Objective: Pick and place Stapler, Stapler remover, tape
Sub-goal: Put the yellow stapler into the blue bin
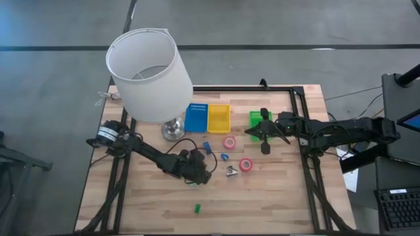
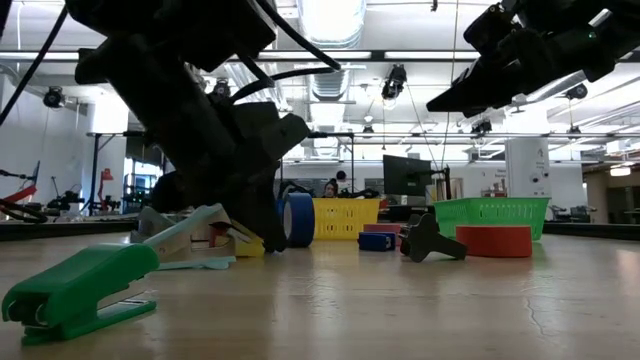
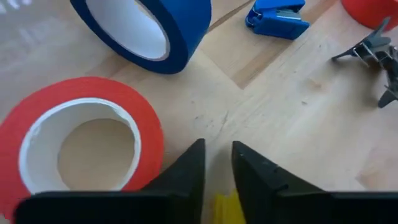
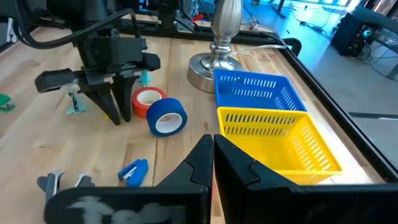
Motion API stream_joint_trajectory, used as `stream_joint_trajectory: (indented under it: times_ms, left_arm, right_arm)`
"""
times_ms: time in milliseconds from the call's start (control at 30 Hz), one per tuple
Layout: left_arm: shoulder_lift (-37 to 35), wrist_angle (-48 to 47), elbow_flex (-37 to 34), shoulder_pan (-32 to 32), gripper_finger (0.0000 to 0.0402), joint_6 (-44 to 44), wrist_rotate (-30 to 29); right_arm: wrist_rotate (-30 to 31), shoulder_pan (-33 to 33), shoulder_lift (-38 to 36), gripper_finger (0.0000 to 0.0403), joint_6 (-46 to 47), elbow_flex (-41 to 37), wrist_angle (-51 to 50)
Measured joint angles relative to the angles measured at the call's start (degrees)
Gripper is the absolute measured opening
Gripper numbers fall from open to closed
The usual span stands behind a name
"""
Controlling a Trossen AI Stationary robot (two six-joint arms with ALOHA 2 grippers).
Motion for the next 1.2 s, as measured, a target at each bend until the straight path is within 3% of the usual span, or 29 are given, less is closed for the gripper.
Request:
stream_joint_trajectory:
  times_ms: [200,500,1200]
  left_arm:
    - [0.1,0.7,1.0,-0.1,0.0006,2.2,1.3]
    - [0.1,0.7,1.1,0.0,0.0011,2.7,0.5]
    - [0.0,0.9,1.2,0.0,0.0003,2.7,0.0]
  right_arm:
    - [0.5,0.0,0.0,0.0009,1.5,0.0,0.1]
    - [3.3,0.0,0.0,0.0020,2.0,0.0,-0.1]
    - [7.4,0.0,0.0,0.0145,2.6,0.0,-0.1]
